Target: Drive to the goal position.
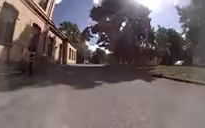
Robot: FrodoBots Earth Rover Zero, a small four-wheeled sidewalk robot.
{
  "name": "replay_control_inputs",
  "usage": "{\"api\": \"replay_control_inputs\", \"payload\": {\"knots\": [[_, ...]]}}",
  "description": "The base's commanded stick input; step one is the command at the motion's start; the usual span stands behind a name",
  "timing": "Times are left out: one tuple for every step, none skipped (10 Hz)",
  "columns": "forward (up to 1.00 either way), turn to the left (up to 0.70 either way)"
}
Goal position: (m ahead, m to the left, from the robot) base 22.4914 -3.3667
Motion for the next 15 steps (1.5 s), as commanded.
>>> {"api": "replay_control_inputs", "payload": {"knots": [[0.85, 0.0], [0.85, 0.0], [0.85, 0.0], [0.85, 0.0], [0.85, 0.0], [0.85, 0.0], [0.85, 0.0], [0.85, 0.0], [0.85, 0.0], [0.85, 0.0], [0.85, 0.0], [0.85, 0.0], [0.85, 0.34], [0.85, 0.34], [0.85, 0.34]]}}
